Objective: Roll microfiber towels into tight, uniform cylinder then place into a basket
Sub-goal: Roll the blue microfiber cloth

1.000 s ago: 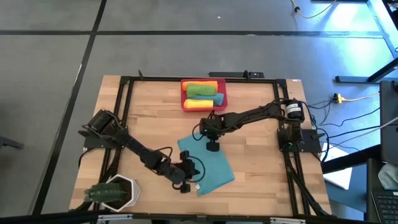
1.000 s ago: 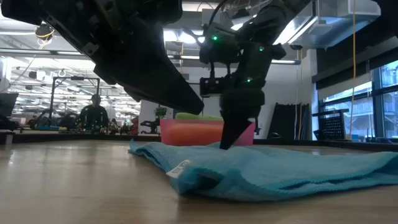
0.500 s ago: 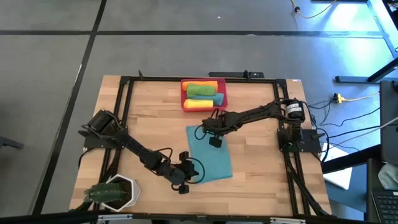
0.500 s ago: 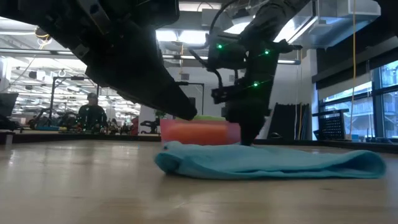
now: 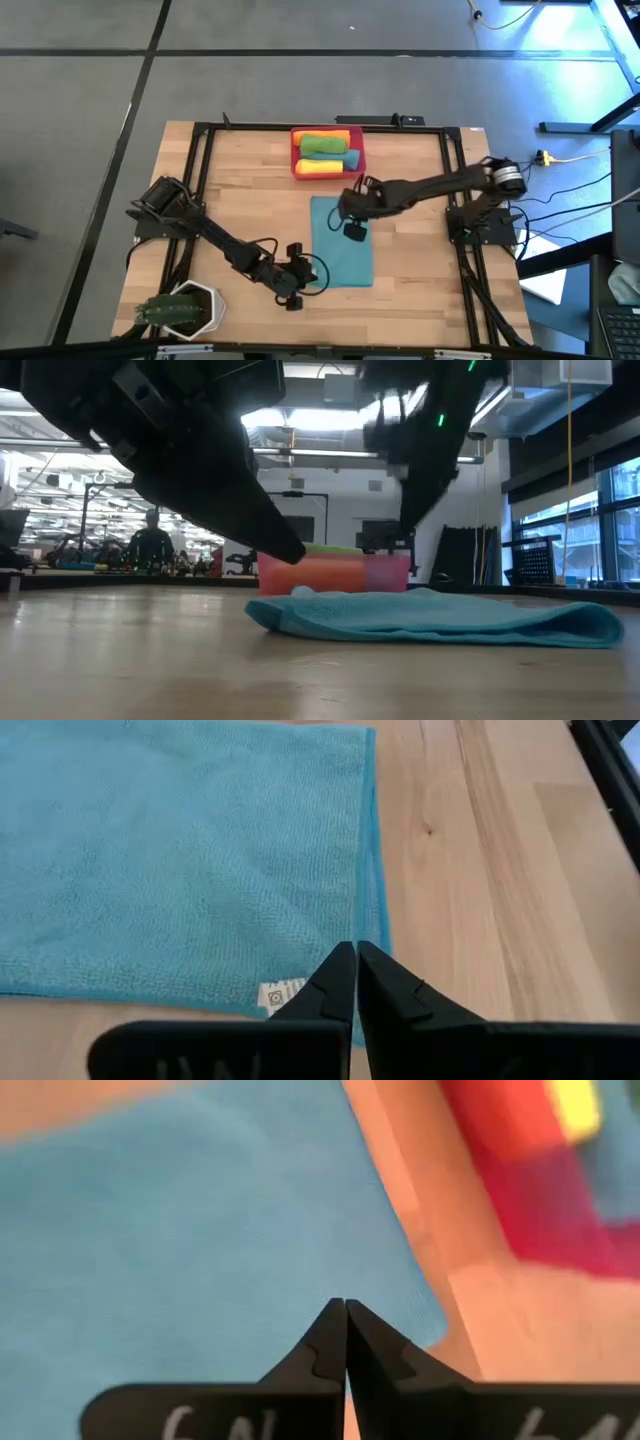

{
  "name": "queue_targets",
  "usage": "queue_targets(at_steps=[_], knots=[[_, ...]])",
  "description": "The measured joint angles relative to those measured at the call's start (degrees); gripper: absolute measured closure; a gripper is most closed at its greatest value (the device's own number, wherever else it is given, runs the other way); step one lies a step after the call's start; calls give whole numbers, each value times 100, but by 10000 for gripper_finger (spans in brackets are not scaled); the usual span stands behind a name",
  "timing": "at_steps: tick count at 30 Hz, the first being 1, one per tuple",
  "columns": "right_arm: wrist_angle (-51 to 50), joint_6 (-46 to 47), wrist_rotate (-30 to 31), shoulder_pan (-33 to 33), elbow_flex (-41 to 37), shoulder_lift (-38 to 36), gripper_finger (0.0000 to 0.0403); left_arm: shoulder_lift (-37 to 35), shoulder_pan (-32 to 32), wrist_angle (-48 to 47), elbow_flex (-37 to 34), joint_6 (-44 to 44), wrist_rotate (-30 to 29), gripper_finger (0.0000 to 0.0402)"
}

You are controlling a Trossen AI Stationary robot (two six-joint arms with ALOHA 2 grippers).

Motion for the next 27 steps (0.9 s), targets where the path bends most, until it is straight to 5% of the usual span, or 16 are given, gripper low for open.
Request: queue_targets(at_steps=[6,10,15,27], knots=[[83,-156,35,950,-4,-429,397,-768,-64,-922,0,78,844,400],[151,64,38,1651,-4,-430,397,-1541,-358,-1577,0,-119,23,398],[946,752,1127,2354,-152,-165,394,-1772,-712,-1627,2,423,-1182,401],[2763,1114,2119,2594,-820,72,345,-1748,-431,-1644,2,573,-1080,388]])
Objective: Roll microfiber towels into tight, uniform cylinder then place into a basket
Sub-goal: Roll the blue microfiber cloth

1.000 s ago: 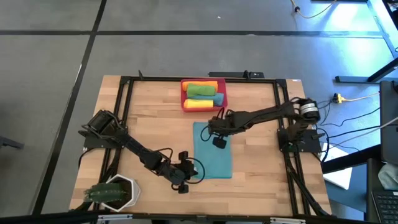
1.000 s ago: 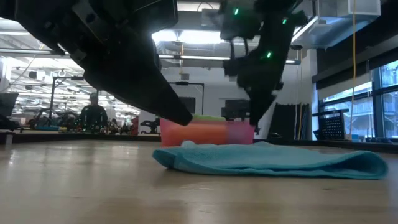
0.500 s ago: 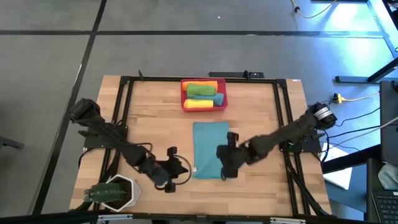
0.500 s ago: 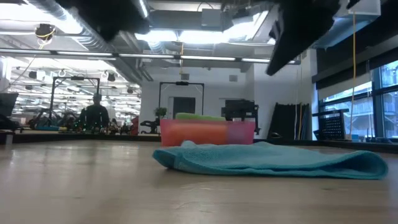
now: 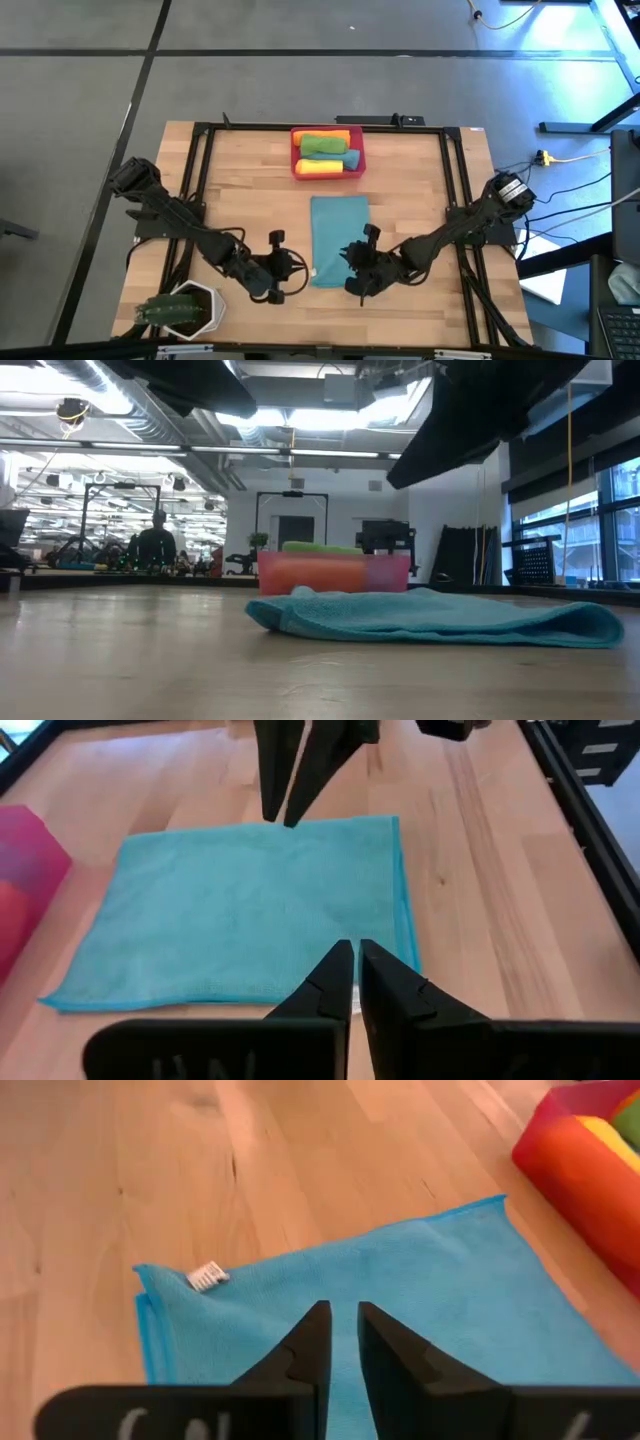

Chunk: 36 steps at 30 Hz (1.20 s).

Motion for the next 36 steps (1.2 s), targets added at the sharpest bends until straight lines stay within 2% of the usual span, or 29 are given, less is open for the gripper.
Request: queue_targets(at_steps=[13,18,36], knots=[[322,-384,20,-185,-6,216,331,0,0,1,0,-141,46,388],[550,-660,-202,-212,-6,393,331,2,0,-1,0,-140,45,388],[664,-793,-335,-244,-6,433,331,4,27,69,0,-439,45,388]])
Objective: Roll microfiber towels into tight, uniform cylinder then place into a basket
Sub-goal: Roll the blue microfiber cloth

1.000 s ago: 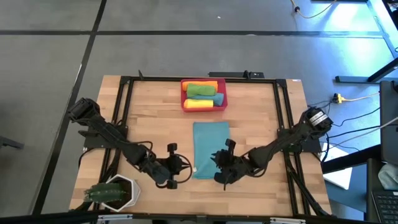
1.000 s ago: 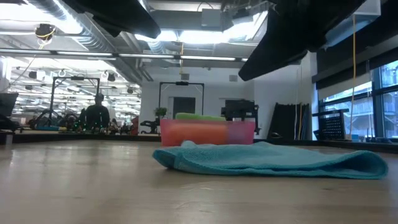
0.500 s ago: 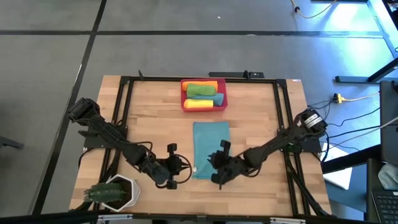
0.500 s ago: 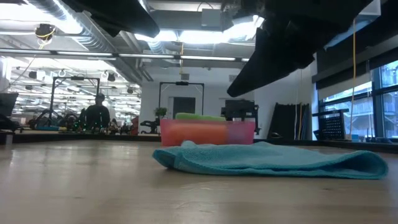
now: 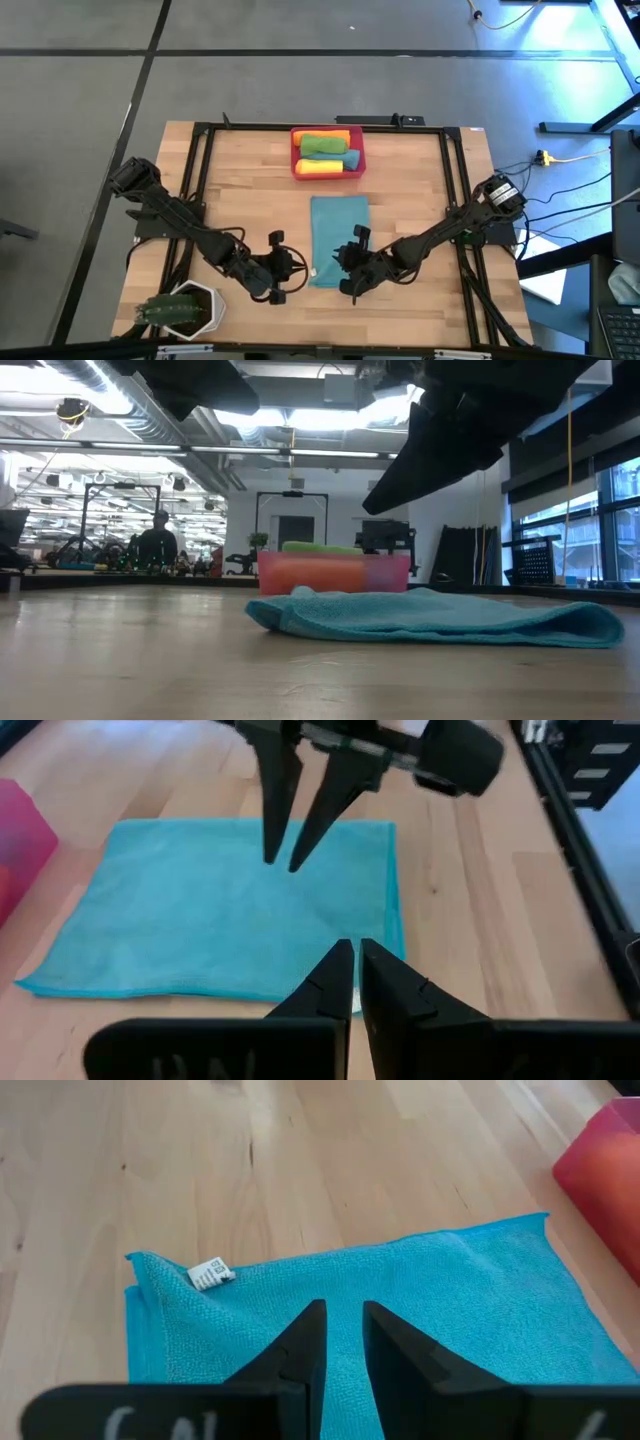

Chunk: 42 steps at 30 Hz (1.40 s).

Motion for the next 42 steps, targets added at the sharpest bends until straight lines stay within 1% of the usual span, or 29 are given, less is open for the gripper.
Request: queue_targets(at_steps=[17,36,38,40,42], knots=[[-9,105,0,0,2,0,331,50,127,-147,0,-49,-78,388],[-11,114,4,0,4,-2,331,76,126,-138,-2,-49,-96,388],[-14,-8,-12,0,4,-2,331,76,128,-139,-2,-29,-96,388],[-224,-280,-203,5,55,-77,331,76,128,-136,-2,79,-103,388],[-571,-297,-218,67,231,-198,331,76,125,-136,-2,218,-105,388]])
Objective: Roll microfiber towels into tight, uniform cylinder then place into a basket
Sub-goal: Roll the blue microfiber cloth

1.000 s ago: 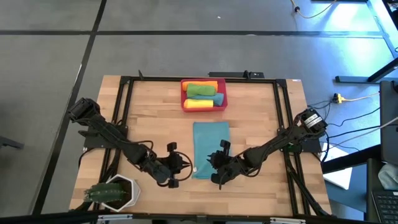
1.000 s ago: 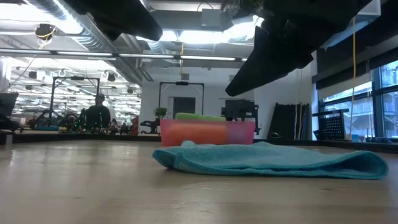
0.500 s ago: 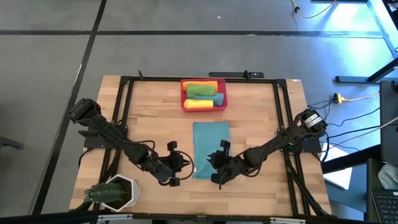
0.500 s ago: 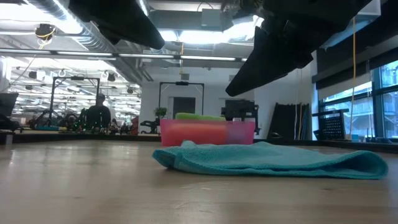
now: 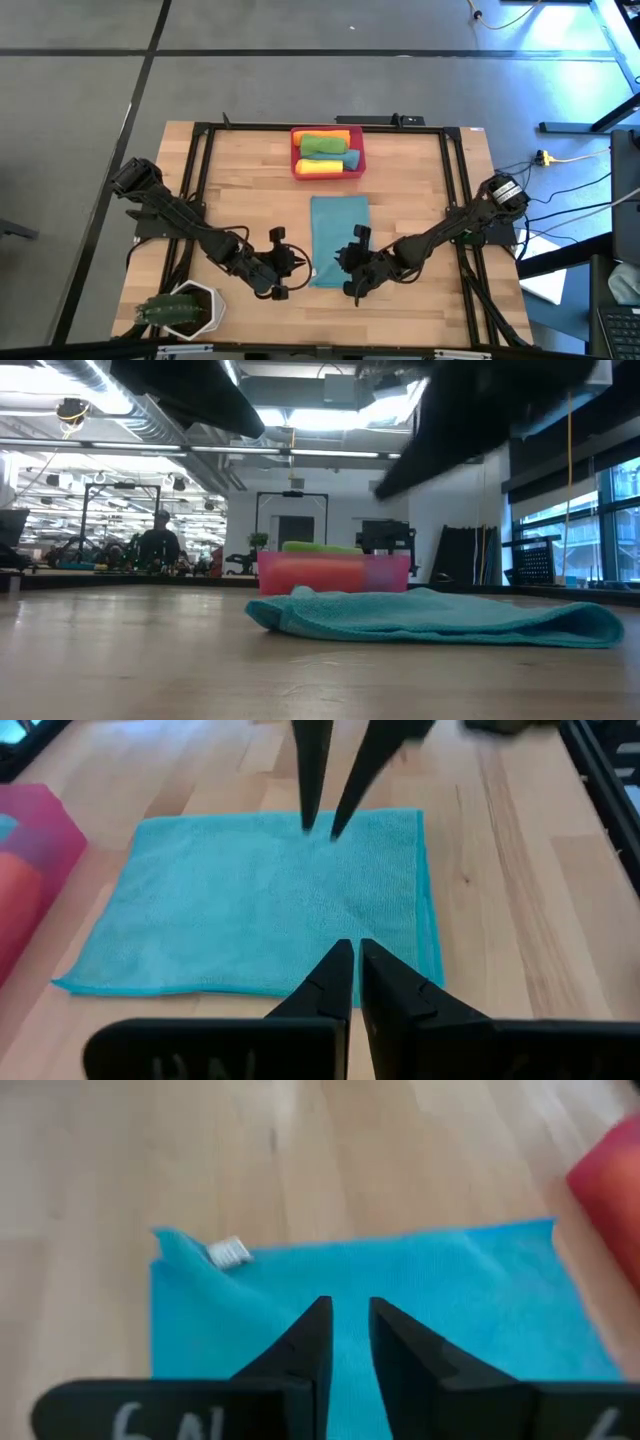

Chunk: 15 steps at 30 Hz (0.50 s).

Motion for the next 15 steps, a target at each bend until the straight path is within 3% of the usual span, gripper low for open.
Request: queue_targets(at_steps=[4,11,15], knots=[[-534,126,74,185,285,-190,331,0,-39,132,0,139,13,380],[-812,-330,130,426,620,-239,331,0,-178,325,0,343,-117,329],[-786,-805,404,-17,750,-239,331,0,-192,375,0,339,-278,312]])
